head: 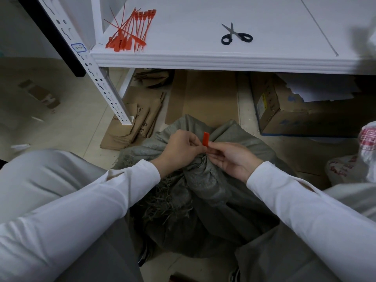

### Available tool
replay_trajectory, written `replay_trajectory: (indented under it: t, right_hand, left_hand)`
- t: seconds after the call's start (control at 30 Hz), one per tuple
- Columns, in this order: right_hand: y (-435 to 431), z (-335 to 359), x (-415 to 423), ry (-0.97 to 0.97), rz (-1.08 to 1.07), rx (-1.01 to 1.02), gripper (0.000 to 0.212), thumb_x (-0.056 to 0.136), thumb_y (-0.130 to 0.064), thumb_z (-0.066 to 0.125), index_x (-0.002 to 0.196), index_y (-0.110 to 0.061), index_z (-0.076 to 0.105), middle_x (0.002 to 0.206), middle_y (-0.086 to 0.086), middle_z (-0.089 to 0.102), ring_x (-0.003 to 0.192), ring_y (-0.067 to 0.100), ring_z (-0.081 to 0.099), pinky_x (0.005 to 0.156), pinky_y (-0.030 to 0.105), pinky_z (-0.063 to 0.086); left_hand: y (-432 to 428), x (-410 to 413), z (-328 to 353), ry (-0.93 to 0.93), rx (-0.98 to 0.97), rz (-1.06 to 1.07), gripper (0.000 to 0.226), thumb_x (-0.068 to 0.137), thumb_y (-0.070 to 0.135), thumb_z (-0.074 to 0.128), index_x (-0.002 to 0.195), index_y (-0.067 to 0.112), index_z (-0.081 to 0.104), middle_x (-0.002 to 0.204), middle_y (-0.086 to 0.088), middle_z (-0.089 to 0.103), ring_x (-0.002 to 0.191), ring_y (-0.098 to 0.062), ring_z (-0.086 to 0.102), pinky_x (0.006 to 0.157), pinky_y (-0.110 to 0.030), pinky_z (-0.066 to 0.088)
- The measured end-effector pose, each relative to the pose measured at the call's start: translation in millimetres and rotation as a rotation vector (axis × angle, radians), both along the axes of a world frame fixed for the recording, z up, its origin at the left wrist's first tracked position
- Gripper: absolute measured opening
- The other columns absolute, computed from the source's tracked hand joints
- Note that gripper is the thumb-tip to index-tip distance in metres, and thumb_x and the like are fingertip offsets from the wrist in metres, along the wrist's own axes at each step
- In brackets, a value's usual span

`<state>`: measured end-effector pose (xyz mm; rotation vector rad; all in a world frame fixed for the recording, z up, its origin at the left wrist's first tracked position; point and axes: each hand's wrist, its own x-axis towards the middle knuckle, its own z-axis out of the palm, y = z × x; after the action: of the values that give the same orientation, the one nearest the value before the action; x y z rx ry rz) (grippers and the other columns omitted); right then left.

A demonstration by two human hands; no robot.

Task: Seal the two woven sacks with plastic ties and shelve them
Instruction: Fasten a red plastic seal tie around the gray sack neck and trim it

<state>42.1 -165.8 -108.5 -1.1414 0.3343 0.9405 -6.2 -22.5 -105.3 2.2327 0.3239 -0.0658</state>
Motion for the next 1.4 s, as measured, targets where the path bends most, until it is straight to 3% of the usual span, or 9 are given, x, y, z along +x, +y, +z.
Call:
replay_trajectory:
  t: [0.27,0.4,0.6,0.83,0.97,1.1,1.17,1.3,1.4]
  right_hand:
    - [1,-2,2,-0.004,-0.016,-0.038,0.010,0.090,-0.005,0.061,0.082,-0.004,0.066,0.063,0.003,0.072,0.057,0.008,0.069,0.053,0.017,0.054]
    - [2,-7,4,-0.008,-0.018,-0.045,0.007,0.090,-0.007,0.062,0.087,-0.003,0.067,0.069,0.005,0.072,0.070,0.012,0.068,0.057,0.019,0.055]
    - [5,-7,1,-0.051,0.019,-0.084,0.010,0.088,-0.009,0.065,0.094,-0.001,0.067,0.082,0.009,0.069,0.076,0.014,0.067,0.064,0.021,0.057]
    - [5,-11,3,-0.079,0.037,-0.174,0.009,0.088,-0.010,0.066,0.091,-0.002,0.067,0.085,0.010,0.068,0.079,0.017,0.065,0.086,0.029,0.053]
    - [4,-11,0,-0.088,0.050,-0.194,0.015,0.087,-0.013,0.068,0.096,-0.001,0.068,0.084,0.008,0.070,0.076,0.015,0.066,0.080,0.027,0.054]
    - [5,-9,-6,-0.125,0.098,-0.237,0.012,0.086,-0.016,0.071,0.091,-0.005,0.070,0.072,0.001,0.069,0.053,0.004,0.063,0.051,0.016,0.048]
    - [4,-9,-5,-0.123,0.101,-0.249,0.010,0.085,-0.017,0.071,0.089,-0.007,0.070,0.070,0.000,0.069,0.052,0.005,0.061,0.051,0.017,0.046]
    - [4,-9,0,-0.105,0.064,-0.242,0.009,0.083,-0.014,0.072,0.086,-0.006,0.070,0.072,0.003,0.068,0.064,0.013,0.059,0.065,0.024,0.046]
    - [5,-9,2,-0.092,0.009,-0.229,0.010,0.083,-0.011,0.072,0.088,-0.003,0.070,0.074,0.006,0.068,0.065,0.015,0.060,0.063,0.025,0.047]
  left_hand:
    - [6,3,4,0.081,0.031,-0.058,0.011,0.077,0.024,0.080,0.079,0.014,0.076,0.072,0.006,0.069,0.067,-0.001,0.059,0.062,-0.014,0.043]
    - [15,1,13,0.118,0.135,-0.079,0.015,0.074,0.029,0.082,0.078,0.017,0.074,0.074,0.005,0.069,0.069,-0.004,0.060,0.063,-0.016,0.044]
    - [14,-8,17,0.056,0.299,-0.100,0.013,0.086,0.031,0.071,0.080,0.020,0.076,0.068,0.011,0.061,0.063,0.000,0.052,0.063,-0.020,0.040]
    - [13,-7,4,0.039,0.235,-0.049,0.011,0.085,0.024,0.073,0.078,0.016,0.078,0.072,0.006,0.068,0.062,0.001,0.053,0.058,-0.013,0.037]
    - [10,-8,-2,0.009,0.243,-0.056,0.013,0.084,0.022,0.073,0.073,0.016,0.075,0.062,0.014,0.058,0.061,-0.002,0.052,0.056,-0.015,0.033]
    - [3,-11,-7,-0.048,0.241,-0.090,0.012,0.085,0.019,0.071,0.075,0.014,0.076,0.076,0.002,0.072,0.072,-0.012,0.063,0.066,-0.024,0.043]
    - [2,-12,-9,-0.070,0.230,-0.083,0.012,0.085,0.018,0.070,0.077,0.013,0.077,0.080,0.001,0.074,0.074,-0.012,0.064,0.067,-0.024,0.042]
    - [1,-9,-6,-0.079,0.211,-0.077,0.011,0.086,0.018,0.070,0.081,0.012,0.077,0.082,0.001,0.074,0.073,-0.006,0.060,0.063,-0.009,0.034]
    - [3,-7,-1,-0.039,0.230,-0.089,0.012,0.086,0.022,0.070,0.077,0.014,0.074,0.077,0.004,0.070,0.071,-0.005,0.058,0.061,-0.011,0.036]
